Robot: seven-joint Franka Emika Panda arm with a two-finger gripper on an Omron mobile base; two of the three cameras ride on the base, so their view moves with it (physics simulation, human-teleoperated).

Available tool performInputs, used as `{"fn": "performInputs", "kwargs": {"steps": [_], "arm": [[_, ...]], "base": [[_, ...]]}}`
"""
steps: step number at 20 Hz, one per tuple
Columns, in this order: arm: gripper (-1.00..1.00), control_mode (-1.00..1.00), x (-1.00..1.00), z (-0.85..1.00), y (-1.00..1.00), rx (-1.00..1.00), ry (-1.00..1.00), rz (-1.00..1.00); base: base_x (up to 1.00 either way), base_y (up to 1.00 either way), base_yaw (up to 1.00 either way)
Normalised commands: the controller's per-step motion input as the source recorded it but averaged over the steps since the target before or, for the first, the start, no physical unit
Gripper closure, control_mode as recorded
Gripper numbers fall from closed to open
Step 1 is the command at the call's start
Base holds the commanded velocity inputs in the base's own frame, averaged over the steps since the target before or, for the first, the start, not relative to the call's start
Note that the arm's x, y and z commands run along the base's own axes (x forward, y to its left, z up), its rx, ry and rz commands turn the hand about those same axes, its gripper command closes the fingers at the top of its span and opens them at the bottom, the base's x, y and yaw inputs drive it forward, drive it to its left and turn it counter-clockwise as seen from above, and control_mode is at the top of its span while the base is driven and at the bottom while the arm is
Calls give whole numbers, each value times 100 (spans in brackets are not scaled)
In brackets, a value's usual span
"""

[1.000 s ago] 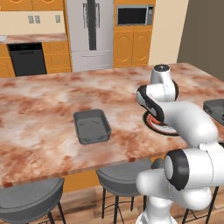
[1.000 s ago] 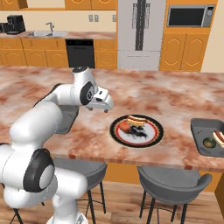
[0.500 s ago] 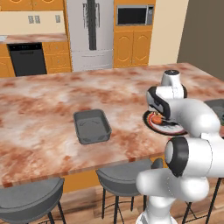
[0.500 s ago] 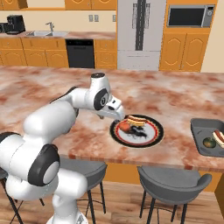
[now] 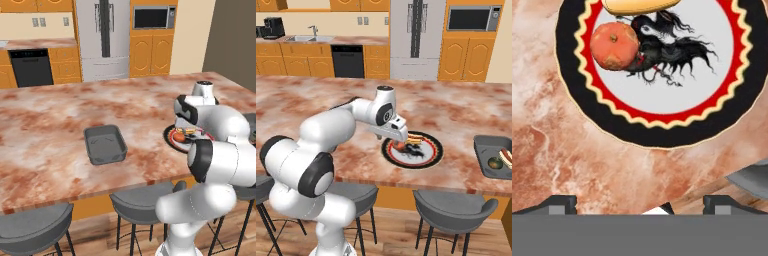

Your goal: Place one cooked food and one vegetable from the large plate to each tupperware container.

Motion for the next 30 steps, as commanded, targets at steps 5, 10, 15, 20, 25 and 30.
{"fn": "performInputs", "kwargs": {"steps": [5, 10, 15, 20, 25, 30], "arm": [[-100, -100, 31, -41, 0, 14, 2, 0], [-100, -100, 43, -25, 0, 2, 0, -1], [-100, -100, 48, -20, 0, 0, 4, -3], [-100, -100, 40, -30, -1, 0, 5, -3], [-100, -100, 27, -36, -8, 0, 3, -2], [-100, -100, 28, -31, -5, 0, 2, -1]], "base": [[0, 0, 0], [0, 0, 0], [0, 0, 0], [0, 0, 0], [0, 0, 0], [0, 0, 0]]}}
